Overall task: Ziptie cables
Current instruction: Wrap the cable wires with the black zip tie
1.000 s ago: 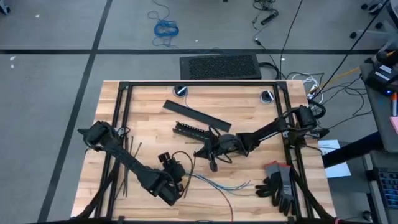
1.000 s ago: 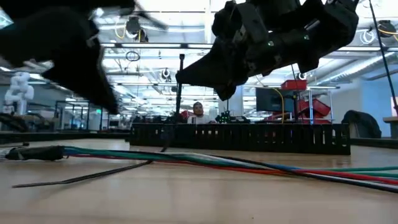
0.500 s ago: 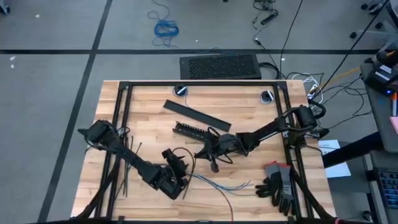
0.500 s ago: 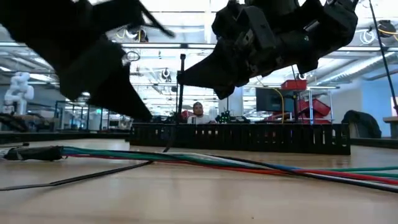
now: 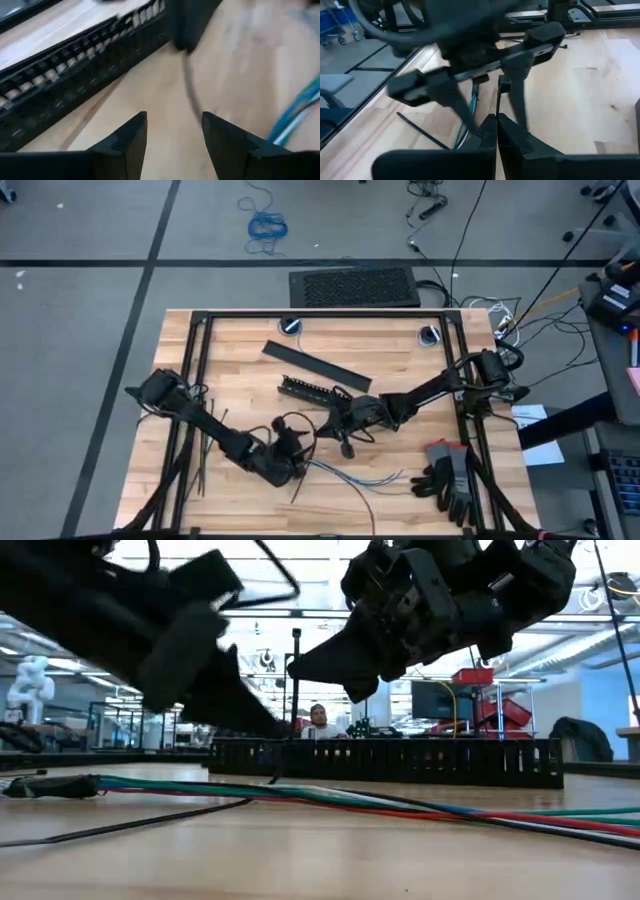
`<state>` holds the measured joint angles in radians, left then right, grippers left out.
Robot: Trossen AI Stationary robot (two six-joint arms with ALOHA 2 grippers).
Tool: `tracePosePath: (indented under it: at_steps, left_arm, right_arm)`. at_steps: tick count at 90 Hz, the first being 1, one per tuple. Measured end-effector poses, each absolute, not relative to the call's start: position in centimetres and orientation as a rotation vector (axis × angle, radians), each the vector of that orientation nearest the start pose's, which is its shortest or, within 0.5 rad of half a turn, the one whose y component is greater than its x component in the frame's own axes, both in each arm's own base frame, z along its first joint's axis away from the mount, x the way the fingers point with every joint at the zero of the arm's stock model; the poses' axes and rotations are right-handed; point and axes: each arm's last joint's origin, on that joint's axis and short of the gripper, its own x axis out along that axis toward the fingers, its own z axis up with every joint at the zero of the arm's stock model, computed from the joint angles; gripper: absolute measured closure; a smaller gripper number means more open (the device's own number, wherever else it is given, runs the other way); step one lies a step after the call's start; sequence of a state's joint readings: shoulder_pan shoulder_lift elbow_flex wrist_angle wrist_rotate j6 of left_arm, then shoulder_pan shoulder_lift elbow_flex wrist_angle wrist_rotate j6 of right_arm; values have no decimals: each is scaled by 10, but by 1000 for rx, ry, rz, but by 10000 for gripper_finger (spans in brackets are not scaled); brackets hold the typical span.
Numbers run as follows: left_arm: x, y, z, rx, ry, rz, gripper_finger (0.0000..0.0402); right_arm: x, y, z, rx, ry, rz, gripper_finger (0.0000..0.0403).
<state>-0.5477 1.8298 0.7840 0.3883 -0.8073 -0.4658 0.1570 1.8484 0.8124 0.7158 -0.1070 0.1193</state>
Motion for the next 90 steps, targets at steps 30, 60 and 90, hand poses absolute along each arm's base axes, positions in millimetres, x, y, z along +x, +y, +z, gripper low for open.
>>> tracePosePath:
  at_steps: [30, 60, 90]
  left_arm:
    - [280, -121, 117, -174, 308, 220, 214]
    - [288, -111, 126, -171, 225, 130, 255]
    - [290, -107, 125, -189, 252, 86, 380]
  right_arm:
    - [356, 60, 149, 110, 315, 244, 403]
    - [356, 60, 149, 131, 318, 244, 403]
    - [356, 59, 149, 141, 310, 242, 403]
